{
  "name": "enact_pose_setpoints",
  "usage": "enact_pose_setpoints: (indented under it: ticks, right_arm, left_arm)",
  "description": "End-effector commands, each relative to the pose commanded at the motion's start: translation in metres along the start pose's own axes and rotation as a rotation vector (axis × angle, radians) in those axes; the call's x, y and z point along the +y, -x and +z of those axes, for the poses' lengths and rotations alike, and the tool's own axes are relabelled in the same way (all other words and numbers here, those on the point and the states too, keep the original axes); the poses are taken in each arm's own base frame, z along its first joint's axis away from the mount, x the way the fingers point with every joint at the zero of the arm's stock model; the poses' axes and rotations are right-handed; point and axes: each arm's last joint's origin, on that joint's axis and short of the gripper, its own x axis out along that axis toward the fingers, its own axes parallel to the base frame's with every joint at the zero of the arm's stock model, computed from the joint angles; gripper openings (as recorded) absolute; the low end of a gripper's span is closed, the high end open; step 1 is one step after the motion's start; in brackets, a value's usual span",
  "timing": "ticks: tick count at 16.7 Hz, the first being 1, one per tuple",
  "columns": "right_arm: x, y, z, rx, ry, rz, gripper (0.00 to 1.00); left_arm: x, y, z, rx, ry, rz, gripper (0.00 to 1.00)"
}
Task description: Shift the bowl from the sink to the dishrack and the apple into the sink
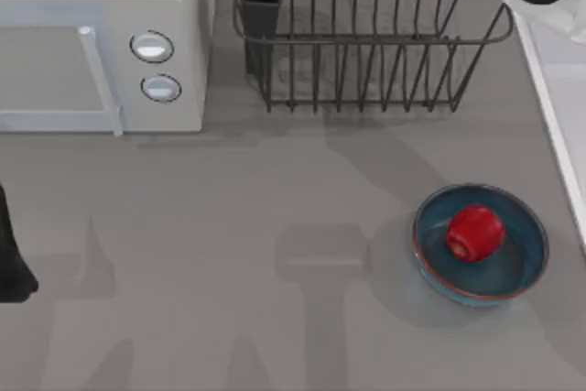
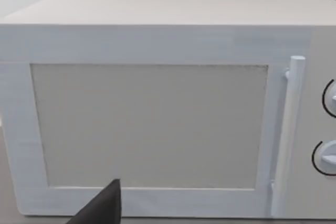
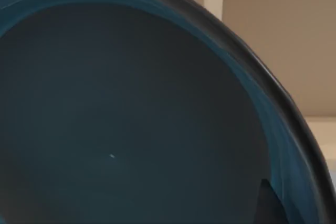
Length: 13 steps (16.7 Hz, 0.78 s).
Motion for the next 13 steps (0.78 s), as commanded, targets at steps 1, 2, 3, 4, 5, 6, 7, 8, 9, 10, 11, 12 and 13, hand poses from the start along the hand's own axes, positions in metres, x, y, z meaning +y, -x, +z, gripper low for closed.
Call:
enact_pose_setpoints:
  ticks: [1, 2, 3, 4, 5, 6, 7, 8, 9, 10, 11, 12, 13]
  right_arm:
    - [0.003, -0.007, -0.009, 0.001, 0.001, 0.001, 0.00]
    - [0.006, -0.015, -0.021, 0.001, 0.001, 0.002, 0.00]
    - [0.010, -0.023, -0.034, 0.000, 0.000, 0.003, 0.00]
    - [0.012, -0.032, -0.049, -0.002, -0.003, 0.004, 0.00]
    - [0.014, -0.042, -0.064, -0.005, -0.006, 0.004, 0.00]
    - [0.015, -0.051, -0.081, -0.008, -0.009, 0.004, 0.00]
    - [0.015, -0.059, -0.099, -0.011, -0.012, 0.004, 0.00]
    - [0.013, -0.067, -0.116, -0.014, -0.015, 0.004, 0.00]
    - [0.011, -0.074, -0.133, -0.016, -0.016, 0.003, 0.00]
    - [0.008, -0.080, -0.148, -0.017, -0.016, 0.002, 0.00]
    - [0.005, -0.084, -0.162, -0.015, -0.014, 0.001, 0.00]
    - [0.002, -0.088, -0.173, -0.012, -0.011, 0.001, 0.00]
    - [-0.001, -0.090, -0.182, -0.009, -0.007, 0.000, 0.00]
  left_arm:
    - [0.000, 0.000, 0.000, 0.000, 0.000, 0.000, 1.00]
    - [0.000, 0.000, 0.000, 0.000, 0.000, 0.000, 1.00]
    - [0.000, 0.000, 0.000, 0.000, 0.000, 0.000, 1.00]
    - [0.000, 0.000, 0.000, 0.000, 0.000, 0.000, 1.00]
    - [0.000, 0.000, 0.000, 0.000, 0.000, 0.000, 1.00]
    - [0.000, 0.000, 0.000, 0.000, 0.000, 0.000, 1.00]
    - [0.000, 0.000, 0.000, 0.000, 0.000, 0.000, 1.00]
    - [0.000, 0.000, 0.000, 0.000, 0.000, 0.000, 1.00]
    - [0.000, 0.000, 0.000, 0.000, 0.000, 0.000, 1.00]
    - [0.000, 0.000, 0.000, 0.000, 0.000, 0.000, 1.00]
    - [0.000, 0.000, 0.000, 0.000, 0.000, 0.000, 1.00]
    - [0.000, 0.000, 0.000, 0.000, 0.000, 0.000, 1.00]
    - [0.000, 0.000, 0.000, 0.000, 0.000, 0.000, 1.00]
